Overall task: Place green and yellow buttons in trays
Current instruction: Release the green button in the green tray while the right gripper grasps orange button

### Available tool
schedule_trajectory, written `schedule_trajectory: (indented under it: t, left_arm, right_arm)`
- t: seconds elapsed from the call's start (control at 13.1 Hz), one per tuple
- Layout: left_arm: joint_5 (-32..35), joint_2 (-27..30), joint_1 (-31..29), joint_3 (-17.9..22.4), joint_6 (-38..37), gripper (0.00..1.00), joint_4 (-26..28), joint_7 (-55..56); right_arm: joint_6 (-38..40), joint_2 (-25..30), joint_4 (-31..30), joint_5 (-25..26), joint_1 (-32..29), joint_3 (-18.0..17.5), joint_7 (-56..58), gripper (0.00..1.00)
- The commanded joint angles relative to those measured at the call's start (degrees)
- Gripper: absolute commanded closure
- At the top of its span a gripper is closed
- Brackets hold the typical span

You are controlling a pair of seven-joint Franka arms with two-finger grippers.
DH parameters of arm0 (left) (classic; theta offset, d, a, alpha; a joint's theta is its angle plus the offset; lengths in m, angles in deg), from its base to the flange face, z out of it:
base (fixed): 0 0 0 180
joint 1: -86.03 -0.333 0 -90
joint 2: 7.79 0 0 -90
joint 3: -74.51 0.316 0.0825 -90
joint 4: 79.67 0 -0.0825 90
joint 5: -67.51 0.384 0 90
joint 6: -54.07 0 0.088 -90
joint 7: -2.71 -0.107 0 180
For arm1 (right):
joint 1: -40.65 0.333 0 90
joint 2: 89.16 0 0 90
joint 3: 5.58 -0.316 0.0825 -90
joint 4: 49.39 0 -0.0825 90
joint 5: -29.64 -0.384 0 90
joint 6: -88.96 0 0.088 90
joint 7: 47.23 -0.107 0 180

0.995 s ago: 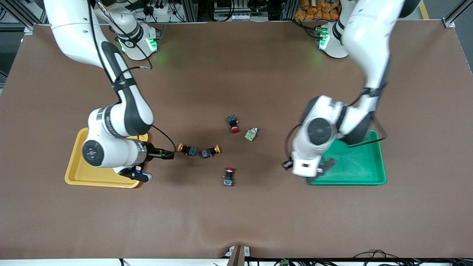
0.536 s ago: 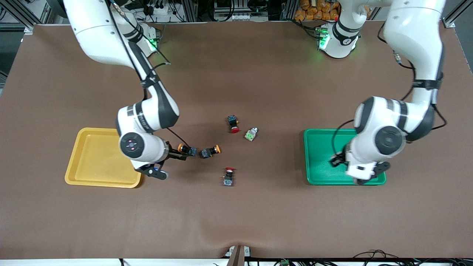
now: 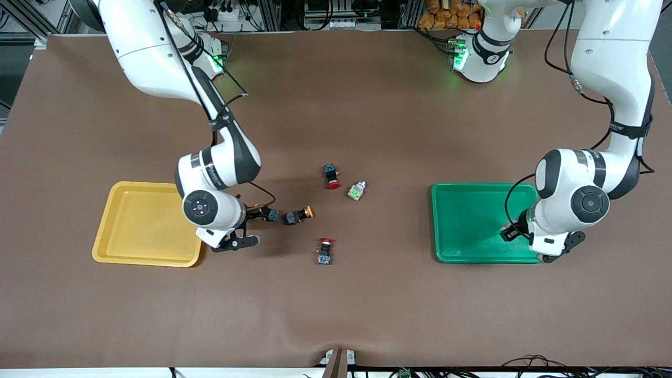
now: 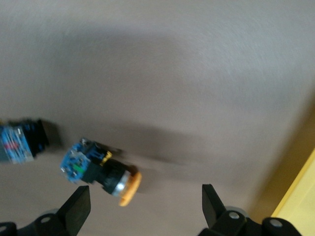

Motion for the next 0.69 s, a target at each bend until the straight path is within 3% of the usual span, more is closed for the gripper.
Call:
schedule_trajectory:
  t: [0.0, 0.23, 0.38, 0.61]
  left_arm:
    - [3.92, 0.46, -1.02, -0.61, 0.89, 0.01, 0.58, -0.41]
    - [4.02, 1.51, -1.02, -0.7, 0.54, 0.0, 0.66, -0.5]
    - [4.02, 3.36, -0.85, -1.05, -0.86, 0.0, 0.66, -1.11]
    - [3.05, 5.56, -0.85, -6.75, -5.42, 0.0, 0.4, 2.12]
  right_arm:
    - [0.03, 3.06, -3.45, -2.62, -1.62, -0.49, 15.59, 0.0]
    - [-1.29, 6.84, -6.09, -4.04, 0.83, -0.84, 23.69, 0.0]
    - [-6.97, 7.56, -6.63, -2.9, 2.76, -0.66, 40.6, 0.0]
    - [-9.47, 6.51, -6.63, -2.9, 2.86, -0.75, 45.08, 0.0]
